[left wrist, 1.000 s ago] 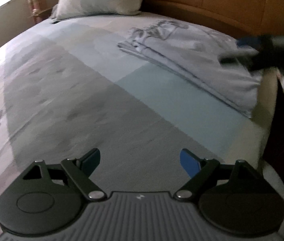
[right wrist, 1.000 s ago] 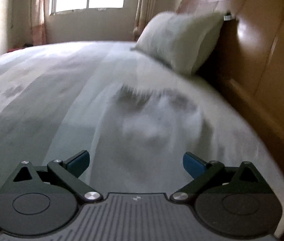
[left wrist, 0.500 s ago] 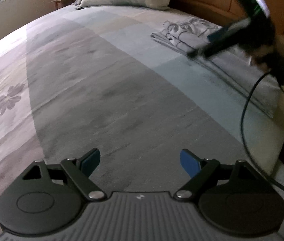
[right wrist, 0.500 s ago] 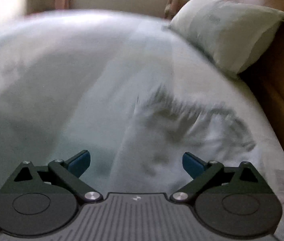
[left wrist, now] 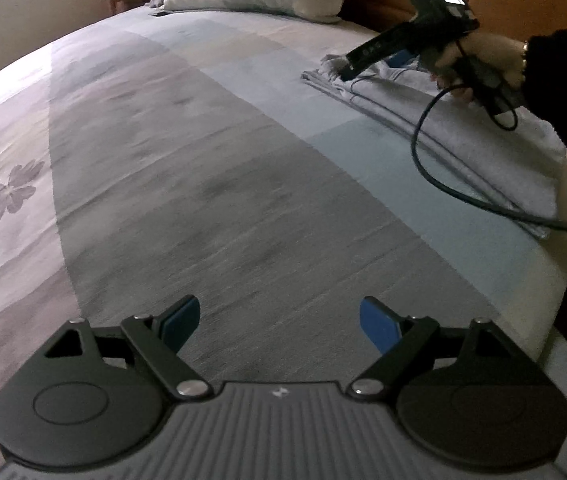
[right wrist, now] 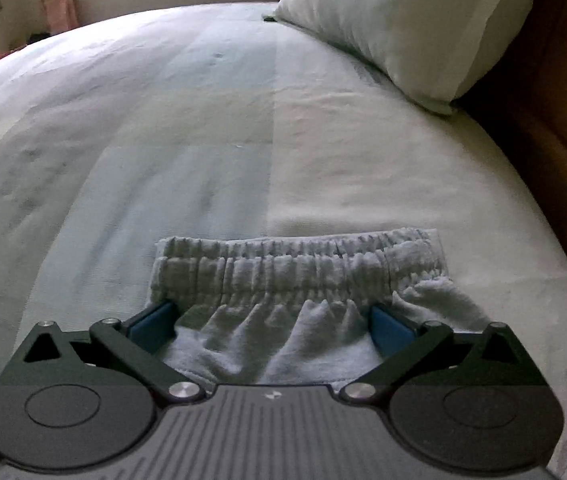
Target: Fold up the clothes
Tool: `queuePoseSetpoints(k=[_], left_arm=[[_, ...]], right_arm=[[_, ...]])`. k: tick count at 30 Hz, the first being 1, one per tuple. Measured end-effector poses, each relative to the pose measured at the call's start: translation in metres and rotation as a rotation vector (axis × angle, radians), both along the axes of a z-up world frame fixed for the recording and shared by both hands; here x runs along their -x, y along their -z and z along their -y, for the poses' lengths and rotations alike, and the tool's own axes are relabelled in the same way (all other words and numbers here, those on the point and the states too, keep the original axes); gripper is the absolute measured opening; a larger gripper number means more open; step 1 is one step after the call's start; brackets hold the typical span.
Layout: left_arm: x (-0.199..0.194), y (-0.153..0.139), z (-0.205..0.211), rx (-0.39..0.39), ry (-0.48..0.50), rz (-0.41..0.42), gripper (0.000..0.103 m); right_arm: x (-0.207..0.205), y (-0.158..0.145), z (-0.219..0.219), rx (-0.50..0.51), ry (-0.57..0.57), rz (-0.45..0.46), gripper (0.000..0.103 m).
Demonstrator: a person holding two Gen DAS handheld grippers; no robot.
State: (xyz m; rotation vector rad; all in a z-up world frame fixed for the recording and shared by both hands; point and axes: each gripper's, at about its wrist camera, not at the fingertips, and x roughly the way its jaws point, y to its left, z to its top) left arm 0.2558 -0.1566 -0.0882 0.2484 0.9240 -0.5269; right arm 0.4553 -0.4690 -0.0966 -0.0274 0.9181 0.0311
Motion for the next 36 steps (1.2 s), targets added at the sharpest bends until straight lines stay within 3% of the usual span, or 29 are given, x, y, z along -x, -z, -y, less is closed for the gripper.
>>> queuePoseSetpoints(k=[2, 9, 14, 17, 21, 27, 29, 32, 34, 36], left_arm=[[0.001, 0.0, 0.002, -0.008, -0.002, 0.001, 0.087], [0.007, -0.002, 0.006, -0.015, 0.025, 0.01, 0.087], [0.009, -0.003, 0.013, -0.004, 0.033, 0.003, 0.087], [0.013, -0.007, 0.017, -0.013, 0.054, 0.023, 0.087], [0.013, -0.008, 0.019, -0.027, 0.059, 0.03, 0.087], [0.015, -0.01, 0.027, -0.03, 0.059, 0.037, 0.088], [0.018, -0.013, 0.026, -0.023, 0.076, 0.05, 0.088], [0.021, -0.015, 0.025, -0.013, 0.081, 0.06, 0.088], [0.021, -0.016, 0.023, -0.008, 0.065, 0.066, 0.088], [0.023, -0.018, 0.023, -0.019, 0.047, 0.071, 0.088]], right_arm=[[0.004, -0.008, 0.008, -0.028, -0.015, -0.009, 0.103], [0.055, -0.043, 0.046, -0.148, -0.025, 0.089, 0.103], [0.065, -0.004, 0.081, -0.179, 0.073, -0.028, 0.103], [0.072, -0.003, 0.085, -0.141, 0.124, 0.005, 0.102], [0.097, -0.025, 0.068, -0.238, 0.046, 0.107, 0.103], [0.103, -0.005, 0.043, -0.169, 0.0, 0.062, 0.103], [0.106, -0.019, 0.035, -0.182, 0.006, 0.074, 0.103], [0.122, -0.031, 0.014, -0.278, -0.067, 0.11, 0.103], [0.121, -0.019, -0.004, -0.284, -0.106, 0.063, 0.103], [0.123, -0.008, -0.018, -0.223, -0.117, 0.032, 0.103]])
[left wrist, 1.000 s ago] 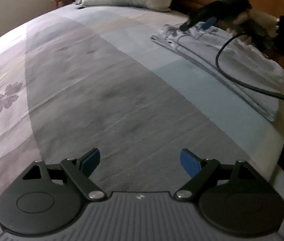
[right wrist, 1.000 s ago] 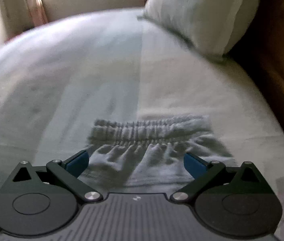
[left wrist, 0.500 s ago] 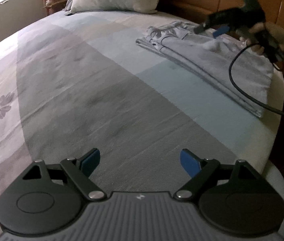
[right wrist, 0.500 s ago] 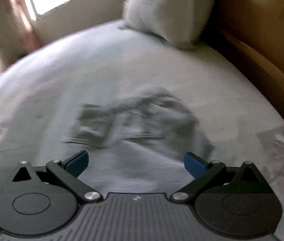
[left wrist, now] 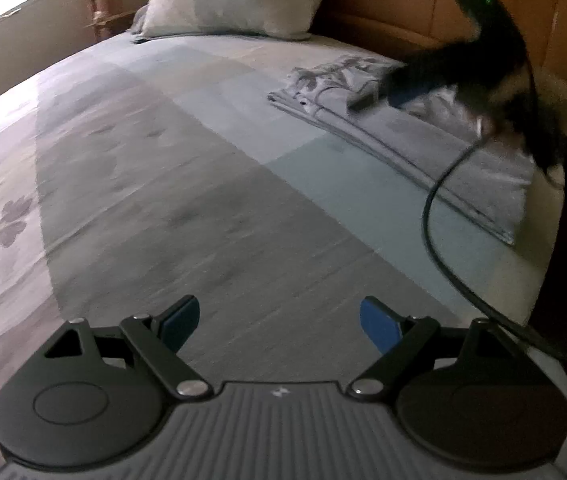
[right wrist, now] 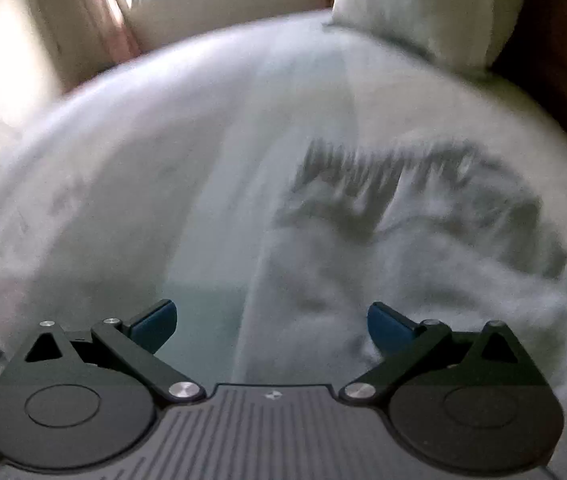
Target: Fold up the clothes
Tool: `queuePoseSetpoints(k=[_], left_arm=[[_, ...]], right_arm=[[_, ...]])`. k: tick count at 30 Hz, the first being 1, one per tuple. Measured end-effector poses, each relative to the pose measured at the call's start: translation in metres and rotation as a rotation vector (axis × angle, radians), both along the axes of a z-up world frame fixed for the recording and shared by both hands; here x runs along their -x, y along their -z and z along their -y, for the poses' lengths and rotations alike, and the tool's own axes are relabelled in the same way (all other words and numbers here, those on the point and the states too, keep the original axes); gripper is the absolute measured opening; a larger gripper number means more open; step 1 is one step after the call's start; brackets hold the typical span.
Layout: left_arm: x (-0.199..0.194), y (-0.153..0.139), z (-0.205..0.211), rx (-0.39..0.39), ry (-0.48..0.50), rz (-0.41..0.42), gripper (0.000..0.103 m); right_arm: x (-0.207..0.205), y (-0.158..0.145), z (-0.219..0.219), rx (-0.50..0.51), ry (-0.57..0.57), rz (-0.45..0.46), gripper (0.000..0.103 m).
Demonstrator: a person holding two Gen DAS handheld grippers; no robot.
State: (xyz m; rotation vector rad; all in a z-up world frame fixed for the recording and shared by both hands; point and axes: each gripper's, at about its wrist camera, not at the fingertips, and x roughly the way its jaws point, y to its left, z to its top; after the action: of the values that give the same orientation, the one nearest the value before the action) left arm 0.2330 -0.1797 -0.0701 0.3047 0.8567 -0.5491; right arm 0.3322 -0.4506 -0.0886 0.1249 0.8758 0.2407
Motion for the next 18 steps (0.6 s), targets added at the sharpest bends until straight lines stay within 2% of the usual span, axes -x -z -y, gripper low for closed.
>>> queuePoseSetpoints(k=[2, 3, 5, 6, 8, 9, 12, 15, 18], left_arm=[[0.004, -0.005, -0.001, -0.008, -0.014, 0.024, 0.088], [0.006, -0.008, -0.003, -0.007, -0.019, 0.043, 0.088], [0.01, -0.014, -0.008, 0.018, -0.026, 0.083, 0.088], [0.012, -0.016, -0.01, 0.038, -0.037, 0.102, 0.092], [0.014, -0.022, -0.016, 0.076, -0.07, 0.128, 0.095], [0.015, -0.025, -0.018, 0.094, -0.085, 0.137, 0.095], [0.017, -0.036, -0.027, 0.131, -0.106, 0.131, 0.095], [0.025, -0.041, -0.034, 0.137, -0.106, 0.136, 0.095], [0.03, -0.041, -0.038, 0.131, -0.111, 0.131, 0.096]], right_arm=[[0.006, 0.003, -0.014, 0.082, 0.0, 0.007, 0.103], [0.012, -0.004, -0.018, 0.085, 0.009, 0.005, 0.103], [0.031, -0.017, -0.02, 0.011, 0.015, 0.045, 0.103], [0.039, -0.018, -0.02, -0.04, 0.016, 0.053, 0.103], [0.05, -0.011, -0.023, -0.113, 0.019, -0.007, 0.103], [0.057, -0.005, -0.025, -0.112, 0.025, -0.037, 0.103], [0.079, -0.005, -0.03, -0.035, 0.038, -0.024, 0.103], [0.104, -0.025, -0.004, -0.061, 0.091, 0.091, 0.103], [0.104, -0.025, 0.045, -0.043, 0.239, 0.147, 0.103]])
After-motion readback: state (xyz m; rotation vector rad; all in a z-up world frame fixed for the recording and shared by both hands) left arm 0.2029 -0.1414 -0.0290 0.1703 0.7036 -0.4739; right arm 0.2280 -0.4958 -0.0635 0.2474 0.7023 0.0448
